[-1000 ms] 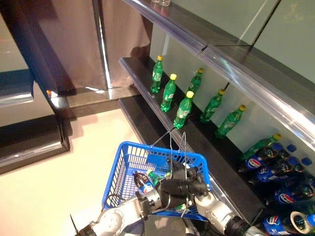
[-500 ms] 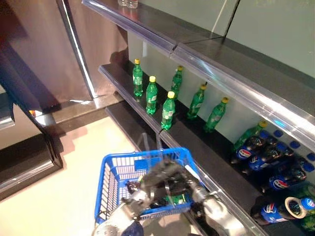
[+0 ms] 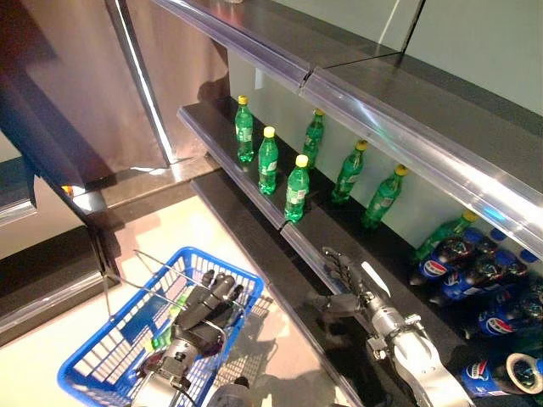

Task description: Pick up the drink and place into the basket.

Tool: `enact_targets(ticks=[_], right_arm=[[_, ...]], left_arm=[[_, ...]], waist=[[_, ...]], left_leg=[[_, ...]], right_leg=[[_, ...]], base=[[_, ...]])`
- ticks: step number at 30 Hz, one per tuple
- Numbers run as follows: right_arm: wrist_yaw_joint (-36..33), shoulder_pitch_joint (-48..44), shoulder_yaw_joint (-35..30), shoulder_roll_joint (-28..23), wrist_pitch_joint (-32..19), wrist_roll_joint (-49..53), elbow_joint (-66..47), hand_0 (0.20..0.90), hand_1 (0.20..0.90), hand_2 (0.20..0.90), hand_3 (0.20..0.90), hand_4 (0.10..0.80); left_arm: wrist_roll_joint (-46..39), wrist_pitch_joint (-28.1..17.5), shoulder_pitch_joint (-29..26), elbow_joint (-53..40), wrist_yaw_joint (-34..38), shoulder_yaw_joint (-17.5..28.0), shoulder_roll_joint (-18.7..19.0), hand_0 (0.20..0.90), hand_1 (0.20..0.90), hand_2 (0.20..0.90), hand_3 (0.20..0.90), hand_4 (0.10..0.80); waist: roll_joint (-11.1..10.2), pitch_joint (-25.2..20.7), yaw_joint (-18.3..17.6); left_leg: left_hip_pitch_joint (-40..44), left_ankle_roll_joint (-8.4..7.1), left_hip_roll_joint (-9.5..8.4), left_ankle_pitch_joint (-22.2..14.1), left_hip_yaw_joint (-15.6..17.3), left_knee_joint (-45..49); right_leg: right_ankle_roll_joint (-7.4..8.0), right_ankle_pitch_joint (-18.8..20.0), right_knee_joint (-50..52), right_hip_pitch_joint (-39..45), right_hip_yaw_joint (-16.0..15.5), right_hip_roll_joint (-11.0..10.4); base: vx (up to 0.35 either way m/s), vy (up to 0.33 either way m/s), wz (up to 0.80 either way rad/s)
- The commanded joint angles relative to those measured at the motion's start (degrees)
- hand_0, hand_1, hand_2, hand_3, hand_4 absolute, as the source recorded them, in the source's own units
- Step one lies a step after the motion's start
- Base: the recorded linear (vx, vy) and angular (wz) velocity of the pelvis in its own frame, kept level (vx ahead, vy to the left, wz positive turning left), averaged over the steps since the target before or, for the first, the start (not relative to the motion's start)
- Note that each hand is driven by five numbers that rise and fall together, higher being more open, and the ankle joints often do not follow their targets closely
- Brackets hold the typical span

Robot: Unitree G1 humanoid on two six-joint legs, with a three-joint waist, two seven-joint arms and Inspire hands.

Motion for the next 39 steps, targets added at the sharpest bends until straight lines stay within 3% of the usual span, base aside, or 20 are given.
enact_targets(ticks=[1, 13, 25, 29, 39], right_arm=[[-3.2, -5.5, -0.8, -2.0, -7.1, 1.3, -1.9, 0.900, 0.900, 0.900, 0.900, 0.800], [-5.2, -0.3, -3.9, 1.5, -13.9, 9.3, 0.1, 0.900, 0.900, 0.900, 0.900, 0.800], [1.1, 5.2, -1.7, 3.8, -17.9, 12.3, 16.6, 0.900, 0.900, 0.900, 0.900, 0.800], [1.3, 4.1, 0.2, 4.9, -18.4, 11.2, 23.6, 0.900, 0.900, 0.900, 0.900, 0.800], [0.2, 2.4, 1.5, 6.8, -16.5, 13.2, 31.0, 0.900, 0.900, 0.900, 0.900, 0.800]], left_arm=[[-2.9, -4.9, -12.3, -20.0, -15.7, -3.1, -5.1, 0.300, 0.300, 0.300, 0.200, 0.100], [9.1, -14.2, -9.8, -10.2, -8.2, 1.1, -6.1, 0.300, 0.300, 0.300, 0.200, 0.100], [14.5, -21.8, -8.6, 14.0, -7.9, 2.9, -8.8, 0.300, 0.300, 0.300, 0.200, 0.100], [14.8, -23.0, -10.1, 21.4, -9.0, 2.1, -9.6, 0.300, 0.300, 0.300, 0.200, 0.100], [15.8, -23.6, -12.0, 28.6, -10.0, 1.6, -10.1, 0.300, 0.300, 0.300, 0.200, 0.100]], waist=[[2.8, -8.2, -0.9], [3.2, -9.2, -3.3], [2.7, -10.1, -5.2], [2.6, -10.2, -5.2], [2.6, -10.4, -4.8]], left_leg=[[1.4, -3.84, 4.75, -0.4, -1.3, 2.4], [0.7, -3.92, 4.70, -0.4, 1.3, -0.5], [-0.2, -3.76, 4.74, 0.5, 2.8, -3.5], [-0.5, -3.96, 4.74, 0.9, 2.6, -4.5], [-0.8, -4.16, 4.57, 1.6, 2.1, -6.0]], right_leg=[[2.80, 11.5, -3.6, -3.3, -1.1, -3.9], [2.94, 11.9, -5.3, -5.8, 0.9, -3.6], [2.73, 13.1, -7.1, -7.8, 1.7, -3.1], [2.66, 13.7, -8.0, -8.0, 1.0, -3.1], [2.58, 14.4, -9.1, -7.9, -0.4, -3.3]], base=[[-0.079, 0.012, -0.02], [-0.122, 0.010, -0.04], [-0.124, -0.012, -0.10], [-0.101, -0.013, -0.06], [-0.049, -0.006, 0.02]])
